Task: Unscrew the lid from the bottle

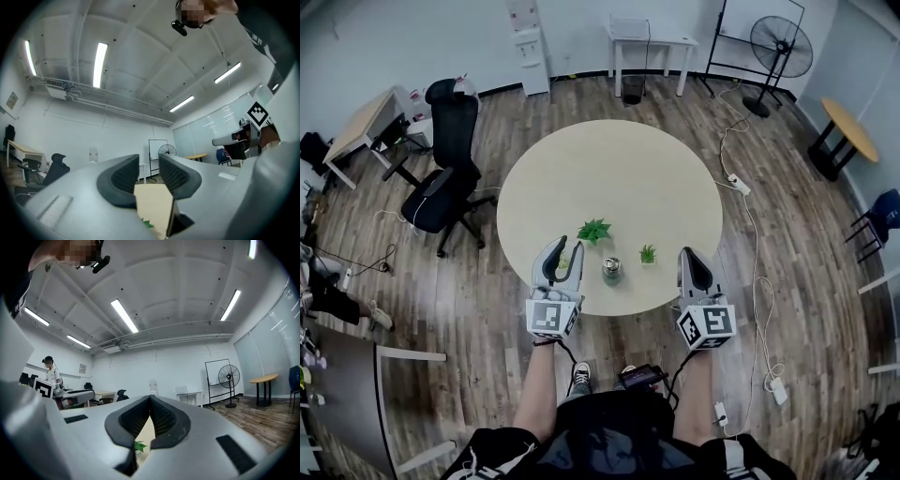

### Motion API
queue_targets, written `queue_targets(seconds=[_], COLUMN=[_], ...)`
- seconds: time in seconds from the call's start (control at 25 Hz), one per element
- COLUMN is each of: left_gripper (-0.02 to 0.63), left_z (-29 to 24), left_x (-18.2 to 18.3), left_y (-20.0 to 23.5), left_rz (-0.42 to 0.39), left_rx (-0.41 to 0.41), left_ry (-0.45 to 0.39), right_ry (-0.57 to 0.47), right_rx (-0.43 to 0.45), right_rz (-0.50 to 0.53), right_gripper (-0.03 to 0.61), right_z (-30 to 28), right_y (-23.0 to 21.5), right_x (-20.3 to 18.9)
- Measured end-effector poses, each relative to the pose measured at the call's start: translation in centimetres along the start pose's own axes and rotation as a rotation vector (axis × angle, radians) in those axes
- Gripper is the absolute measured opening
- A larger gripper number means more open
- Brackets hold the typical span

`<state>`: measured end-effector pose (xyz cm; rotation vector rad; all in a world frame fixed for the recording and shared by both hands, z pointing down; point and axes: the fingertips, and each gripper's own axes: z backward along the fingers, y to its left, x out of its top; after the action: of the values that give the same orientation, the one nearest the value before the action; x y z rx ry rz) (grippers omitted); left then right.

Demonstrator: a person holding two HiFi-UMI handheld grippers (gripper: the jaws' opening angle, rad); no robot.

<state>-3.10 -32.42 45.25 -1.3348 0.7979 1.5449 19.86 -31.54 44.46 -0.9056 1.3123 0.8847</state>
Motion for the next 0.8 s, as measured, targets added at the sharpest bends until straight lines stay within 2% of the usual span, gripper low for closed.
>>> queue_targets(seconds=[0.12, 0.2, 0.36, 0.52, 0.68, 0.8], left_gripper=[0.314, 0.397, 0.432, 0.443, 0.456, 0.457], left_z=[-1.0, -1.6, -2.3, -2.5, -1.7, -1.6], left_x=[-0.6, -1.8, -6.7, -14.9, -22.1, -26.2], left_y=[-1.1, -1.6, -2.4, -4.0, -5.8, -6.7], left_rz=[0.022, 0.023, 0.055, 0.049, 0.108, 0.131], left_rx=[-0.060, -0.082, -0.081, -0.123, -0.149, -0.167], left_ry=[-0.027, -0.024, 0.009, 0.125, 0.232, 0.287], right_ry=[0.011, 0.017, 0.028, 0.041, 0.090, 0.109], right_rx=[-0.002, -0.003, -0.005, 0.000, 0.027, 0.040], right_rz=[-0.005, -0.002, -0.006, -0.037, -0.008, 0.009], right_gripper=[0.005, 0.005, 0.005, 0.005, 0.005, 0.005], right_z=[-0.2, -0.3, -0.1, -0.1, 0.4, 0.4], right_y=[-0.4, -0.6, -0.9, -0.6, 0.1, 0.4], right_x=[-0.2, -0.4, -0.8, -2.2, -3.5, -4.1])
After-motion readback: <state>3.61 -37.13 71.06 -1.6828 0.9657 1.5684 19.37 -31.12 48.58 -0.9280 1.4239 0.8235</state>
